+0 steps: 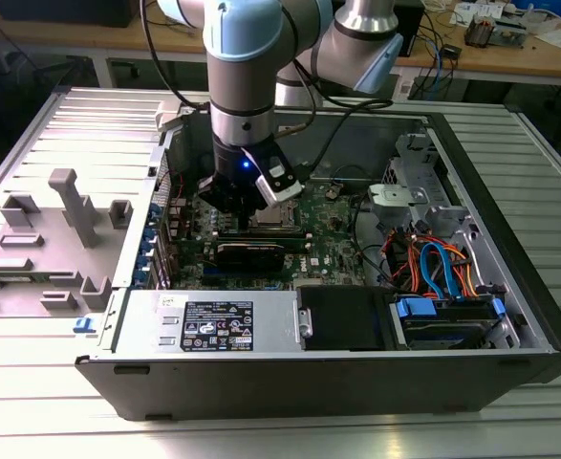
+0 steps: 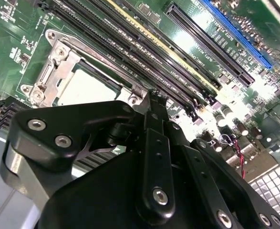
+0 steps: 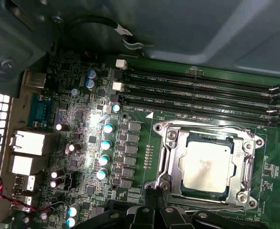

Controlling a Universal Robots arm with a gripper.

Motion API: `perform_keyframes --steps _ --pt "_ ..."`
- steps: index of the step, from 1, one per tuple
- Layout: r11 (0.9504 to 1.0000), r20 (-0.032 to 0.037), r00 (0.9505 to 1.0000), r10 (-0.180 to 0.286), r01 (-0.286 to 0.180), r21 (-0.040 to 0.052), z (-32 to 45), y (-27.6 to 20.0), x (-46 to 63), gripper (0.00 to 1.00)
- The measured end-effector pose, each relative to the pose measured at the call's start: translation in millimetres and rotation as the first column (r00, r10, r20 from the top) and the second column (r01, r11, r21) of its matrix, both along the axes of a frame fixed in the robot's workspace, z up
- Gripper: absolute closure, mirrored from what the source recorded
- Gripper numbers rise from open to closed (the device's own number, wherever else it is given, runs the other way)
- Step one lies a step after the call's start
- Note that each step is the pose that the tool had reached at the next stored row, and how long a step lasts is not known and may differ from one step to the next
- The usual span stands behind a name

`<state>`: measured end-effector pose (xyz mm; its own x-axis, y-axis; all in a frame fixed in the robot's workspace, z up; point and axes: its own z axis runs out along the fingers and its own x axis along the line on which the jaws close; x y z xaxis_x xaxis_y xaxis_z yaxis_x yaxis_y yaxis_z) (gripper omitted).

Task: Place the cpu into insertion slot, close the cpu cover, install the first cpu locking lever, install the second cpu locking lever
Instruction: 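Install the second cpu locking lever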

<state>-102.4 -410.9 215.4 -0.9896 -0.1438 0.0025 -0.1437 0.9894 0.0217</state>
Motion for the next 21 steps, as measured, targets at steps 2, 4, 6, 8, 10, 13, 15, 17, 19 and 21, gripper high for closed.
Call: perform_keyframes --steps 2,4,6,8,10,13,15,17,19,21 --pt "1.0000 0.0000 1.0000 0.000 0.000 0.0001 4.3 0.0 0.0 0.89" --pt "1.0000 0.0000 1.0000 0.000 0.000 0.0001 6.9 0.0 0.0 0.89" --pt "1.0000 -0.0001 1.0000 0.000 0.000 0.0000 12.5 0.0 0.0 0.89" --pt "1.0000 0.0000 1.0000 0.000 0.000 -0.0001 15.2 0.0 0.0 0.89" --pt "1.0000 0.0000 1.0000 0.000 0.000 0.0000 18.4 0.1 0.0 0.89" --pt "1.0000 0.0000 1.0000 0.000 0.000 0.0001 24.3 0.3 0.0 0.89" --pt "1.0000 0.0000 1.0000 0.000 0.000 0.0001 26.9 0.6 0.0 0.89" --pt "1.0000 0.0000 1.0000 0.000 0.000 0.0000 29.0 1.1 0.0 0.89" --pt "1.0000 -0.0001 1.0000 0.000 0.000 0.0000 32.0 1.7 0.0 0.89" --pt "1.0000 -0.0003 1.0000 0.000 0.000 0.0000 36.4 2.6 0.0 0.89"
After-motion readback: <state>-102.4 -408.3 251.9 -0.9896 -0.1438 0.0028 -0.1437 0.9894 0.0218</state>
